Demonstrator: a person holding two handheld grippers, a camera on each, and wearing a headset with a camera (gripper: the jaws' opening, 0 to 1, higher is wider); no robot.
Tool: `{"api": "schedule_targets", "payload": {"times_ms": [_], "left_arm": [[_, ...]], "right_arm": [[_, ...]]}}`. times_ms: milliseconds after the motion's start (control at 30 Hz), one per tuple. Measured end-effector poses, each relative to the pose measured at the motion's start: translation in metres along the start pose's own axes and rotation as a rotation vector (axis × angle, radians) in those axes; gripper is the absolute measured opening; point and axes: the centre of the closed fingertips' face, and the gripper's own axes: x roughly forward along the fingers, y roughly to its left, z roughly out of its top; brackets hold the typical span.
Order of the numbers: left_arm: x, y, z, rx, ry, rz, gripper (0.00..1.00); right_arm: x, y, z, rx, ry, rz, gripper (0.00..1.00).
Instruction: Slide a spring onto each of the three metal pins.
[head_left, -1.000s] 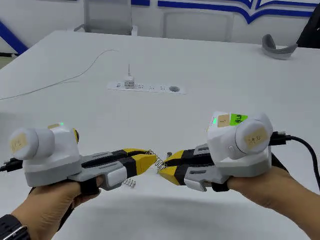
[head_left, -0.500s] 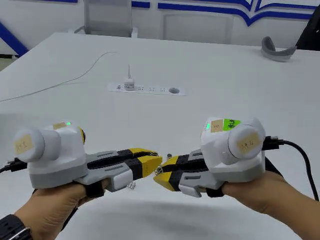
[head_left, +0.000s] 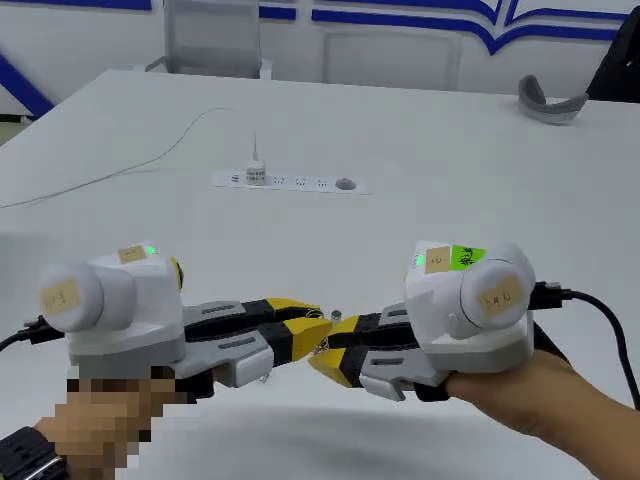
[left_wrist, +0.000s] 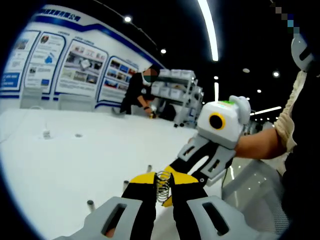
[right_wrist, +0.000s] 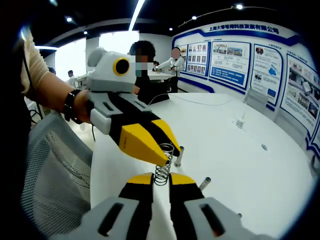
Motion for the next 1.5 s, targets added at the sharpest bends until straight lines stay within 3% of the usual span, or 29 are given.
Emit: {"api": "schedule_targets", "payload": {"times_ms": [400,700,1000,1500], "left_arm": [[0.023,-0.007,0.009,0.079,0.013,-0.043,0.1],[0.038,-0.008,0.012,0.1,0.025,-0.067,0.1],[0.051,-0.005,0.016,0.109,0.032,-0.075,0.1],[0.085,0.003,0.022,0.122,0.042,-0.087,0.1]], "right_arm": [[-0.027,-0.021,-0.019,0.034,0.005,-0.086,0.2],[-0.048,-0.035,-0.039,0.066,0.019,-0.147,0.28],[-0.07,-0.046,-0.055,0.096,0.03,-0.199,0.34],[-0.101,-0.057,-0.075,0.17,-0.002,-0.278,0.47]]}}
